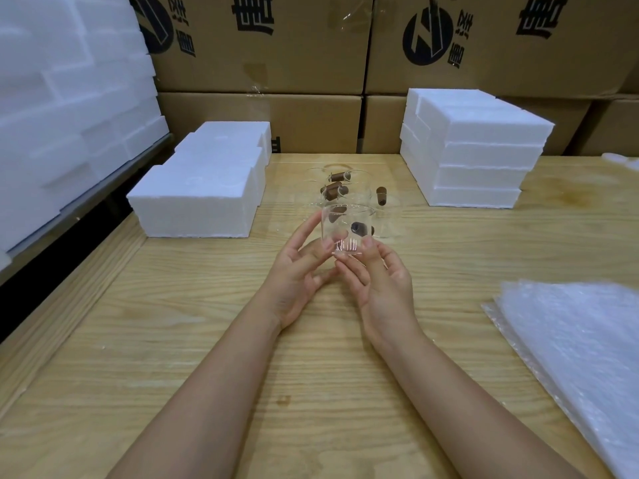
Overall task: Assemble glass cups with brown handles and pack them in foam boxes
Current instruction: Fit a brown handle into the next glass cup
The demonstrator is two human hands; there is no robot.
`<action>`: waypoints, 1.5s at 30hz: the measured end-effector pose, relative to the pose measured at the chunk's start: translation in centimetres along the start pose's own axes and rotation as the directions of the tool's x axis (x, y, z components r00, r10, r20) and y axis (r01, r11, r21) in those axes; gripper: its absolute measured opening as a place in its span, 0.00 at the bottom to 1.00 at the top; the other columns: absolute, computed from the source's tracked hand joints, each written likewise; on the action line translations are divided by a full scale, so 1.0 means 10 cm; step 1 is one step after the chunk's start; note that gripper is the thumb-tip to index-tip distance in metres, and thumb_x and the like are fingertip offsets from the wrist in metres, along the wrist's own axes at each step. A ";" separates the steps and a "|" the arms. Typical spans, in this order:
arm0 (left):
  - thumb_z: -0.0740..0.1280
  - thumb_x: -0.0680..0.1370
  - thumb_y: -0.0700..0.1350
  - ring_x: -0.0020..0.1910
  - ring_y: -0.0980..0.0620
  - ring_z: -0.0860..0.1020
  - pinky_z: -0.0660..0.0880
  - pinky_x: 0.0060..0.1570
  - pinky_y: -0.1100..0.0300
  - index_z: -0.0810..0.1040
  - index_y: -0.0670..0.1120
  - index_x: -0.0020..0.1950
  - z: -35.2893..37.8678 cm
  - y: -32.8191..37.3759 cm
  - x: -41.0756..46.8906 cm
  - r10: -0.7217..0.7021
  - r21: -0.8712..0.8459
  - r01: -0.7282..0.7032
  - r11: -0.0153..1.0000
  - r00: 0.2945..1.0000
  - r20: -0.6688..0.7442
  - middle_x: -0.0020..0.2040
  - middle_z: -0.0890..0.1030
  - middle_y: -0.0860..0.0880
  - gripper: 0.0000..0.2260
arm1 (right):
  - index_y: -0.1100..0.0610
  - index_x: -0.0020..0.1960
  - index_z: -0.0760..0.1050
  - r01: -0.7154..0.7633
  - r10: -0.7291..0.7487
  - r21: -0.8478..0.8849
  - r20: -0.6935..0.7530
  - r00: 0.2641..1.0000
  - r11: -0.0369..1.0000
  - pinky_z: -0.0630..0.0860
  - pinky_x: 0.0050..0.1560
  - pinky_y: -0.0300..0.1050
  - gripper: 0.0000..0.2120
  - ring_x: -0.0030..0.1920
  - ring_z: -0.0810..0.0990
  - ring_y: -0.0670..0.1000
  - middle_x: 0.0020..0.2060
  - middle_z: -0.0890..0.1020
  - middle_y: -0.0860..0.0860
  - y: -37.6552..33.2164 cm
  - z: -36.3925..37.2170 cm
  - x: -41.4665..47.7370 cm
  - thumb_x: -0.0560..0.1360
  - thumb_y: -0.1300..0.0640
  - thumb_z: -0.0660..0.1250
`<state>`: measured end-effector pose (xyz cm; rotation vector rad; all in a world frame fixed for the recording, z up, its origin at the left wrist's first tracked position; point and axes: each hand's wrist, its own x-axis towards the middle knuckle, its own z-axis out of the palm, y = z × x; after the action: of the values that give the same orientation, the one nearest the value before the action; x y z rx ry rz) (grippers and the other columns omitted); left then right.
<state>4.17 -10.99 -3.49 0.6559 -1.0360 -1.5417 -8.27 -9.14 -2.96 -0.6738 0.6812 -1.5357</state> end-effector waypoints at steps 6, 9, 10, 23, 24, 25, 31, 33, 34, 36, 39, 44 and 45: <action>0.75 0.69 0.41 0.61 0.50 0.79 0.77 0.59 0.54 0.73 0.55 0.65 0.04 -0.03 0.01 0.043 0.020 -0.042 0.999 0.999 -0.022 0.59 0.81 0.49 0.27 | 0.52 0.56 0.68 0.101 -0.102 -0.100 -0.005 0.995 0.990 0.79 0.51 0.44 0.27 0.49 0.81 0.51 0.52 0.75 0.55 0.03 0.00 0.00 0.62 0.48 0.73; 0.77 0.67 0.42 0.57 0.49 0.81 0.79 0.55 0.55 0.73 0.54 0.64 0.09 -0.05 0.00 0.065 0.056 -0.065 0.996 0.998 0.003 0.57 0.83 0.49 0.27 | 0.49 0.56 0.66 0.180 -0.176 -0.221 0.035 0.984 0.959 0.79 0.47 0.40 0.26 0.49 0.79 0.53 0.54 0.74 0.58 0.05 -0.03 -0.01 0.63 0.52 0.74; 0.79 0.64 0.45 0.57 0.48 0.81 0.79 0.54 0.56 0.74 0.52 0.64 0.11 -0.05 0.00 0.070 0.058 -0.070 0.996 0.998 0.001 0.57 0.83 0.48 0.30 | 0.49 0.56 0.66 0.190 -0.186 -0.225 0.036 0.982 0.956 0.79 0.46 0.39 0.25 0.49 0.79 0.54 0.54 0.73 0.59 0.05 -0.04 -0.01 0.64 0.53 0.73; 0.72 0.68 0.56 0.59 0.47 0.77 0.72 0.63 0.54 0.69 0.37 0.70 0.10 -0.01 -0.01 -0.084 0.005 0.085 0.996 0.994 -0.073 0.66 0.75 0.38 0.36 | 0.57 0.58 0.68 0.050 -0.053 0.042 0.083 0.995 0.998 0.80 0.49 0.45 0.24 0.47 0.82 0.54 0.44 0.82 0.55 -0.04 -0.01 0.02 0.67 0.51 0.71; 0.66 0.72 0.54 0.58 0.48 0.77 0.72 0.62 0.55 0.69 0.37 0.70 0.10 -0.01 -0.01 -0.105 0.038 0.107 0.994 0.993 -0.050 0.65 0.76 0.39 0.32 | 0.57 0.59 0.68 0.019 -0.025 0.063 0.097 0.995 0.998 0.80 0.49 0.45 0.23 0.47 0.82 0.54 0.45 0.82 0.55 -0.04 0.00 0.01 0.68 0.51 0.70; 0.63 0.73 0.52 0.56 0.50 0.78 0.73 0.60 0.56 0.69 0.38 0.70 0.10 -0.01 -0.01 -0.119 0.058 0.121 0.991 0.992 -0.030 0.62 0.78 0.41 0.29 | 0.58 0.59 0.69 -0.012 0.004 0.077 0.107 0.994 0.997 0.80 0.49 0.45 0.22 0.47 0.83 0.54 0.46 0.82 0.56 -0.05 0.00 0.01 0.69 0.51 0.69; 0.64 0.73 0.47 0.49 0.55 0.80 0.77 0.54 0.60 0.76 0.44 0.62 0.11 -0.03 0.00 -0.085 0.078 0.087 0.993 0.996 -0.030 0.50 0.84 0.53 0.19 | 0.57 0.57 0.74 -0.087 0.081 0.058 0.094 0.992 0.995 0.81 0.48 0.44 0.20 0.47 0.83 0.53 0.50 0.81 0.58 -0.04 -0.01 0.01 0.69 0.48 0.67; 0.65 0.72 0.48 0.53 0.56 0.80 0.76 0.57 0.60 0.75 0.44 0.63 0.12 -0.03 0.00 -0.048 0.075 0.051 0.996 0.998 -0.041 0.55 0.83 0.53 0.21 | 0.56 0.60 0.74 -0.069 0.068 0.017 0.073 0.995 0.997 0.80 0.49 0.44 0.24 0.47 0.82 0.52 0.51 0.82 0.54 -0.03 0.00 0.02 0.67 0.46 0.68; 0.66 0.71 0.48 0.55 0.55 0.80 0.76 0.58 0.59 0.75 0.43 0.63 0.13 -0.02 0.00 -0.032 0.065 0.035 0.997 0.998 -0.050 0.58 0.82 0.52 0.21 | 0.55 0.60 0.74 -0.044 0.044 0.000 0.058 0.997 0.999 0.80 0.51 0.44 0.24 0.47 0.82 0.51 0.49 0.84 0.51 -0.02 -0.01 0.02 0.67 0.46 0.68; 0.67 0.70 0.46 0.56 0.53 0.80 0.77 0.58 0.60 0.77 0.44 0.60 0.13 -0.03 0.00 0.007 0.050 -0.004 0.999 0.998 -0.069 0.58 0.82 0.48 0.20 | 0.52 0.58 0.73 0.045 -0.044 -0.037 0.030 0.999 0.998 0.79 0.52 0.44 0.21 0.46 0.81 0.49 0.45 0.84 0.49 -0.01 -0.01 0.03 0.67 0.47 0.68; 0.71 0.70 0.45 0.56 0.51 0.81 0.77 0.55 0.62 0.79 0.45 0.57 0.10 -0.05 0.02 0.076 0.079 -0.067 0.995 0.991 -0.114 0.53 0.84 0.48 0.15 | 0.46 0.58 0.70 0.204 -0.200 -0.215 0.040 0.979 0.955 0.77 0.53 0.44 0.22 0.48 0.80 0.49 0.50 0.77 0.54 0.00 -0.01 0.01 0.66 0.47 0.71; 0.78 0.65 0.43 0.55 0.53 0.81 0.77 0.55 0.61 0.79 0.46 0.56 0.08 -0.10 0.04 0.159 0.166 -0.135 0.977 0.977 -0.141 0.52 0.85 0.50 0.21 | 0.44 0.55 0.69 0.261 -0.255 -0.295 0.061 0.965 0.919 0.75 0.46 0.34 0.22 0.48 0.78 0.49 0.51 0.74 0.56 0.02 -0.01 -0.03 0.64 0.49 0.73; 0.78 0.64 0.43 0.54 0.54 0.82 0.77 0.52 0.63 0.78 0.45 0.57 0.08 -0.11 0.04 0.171 0.184 -0.144 0.972 0.976 -0.139 0.51 0.85 0.51 0.22 | 0.44 0.54 0.69 0.257 -0.253 -0.295 0.053 0.966 0.920 0.75 0.46 0.34 0.22 0.47 0.78 0.48 0.49 0.74 0.54 0.01 -0.01 -0.02 0.64 0.49 0.73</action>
<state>2.83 -11.18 -4.02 0.7809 -1.0855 -1.2527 -8.24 -8.92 -3.14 -1.0349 0.8522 -1.6797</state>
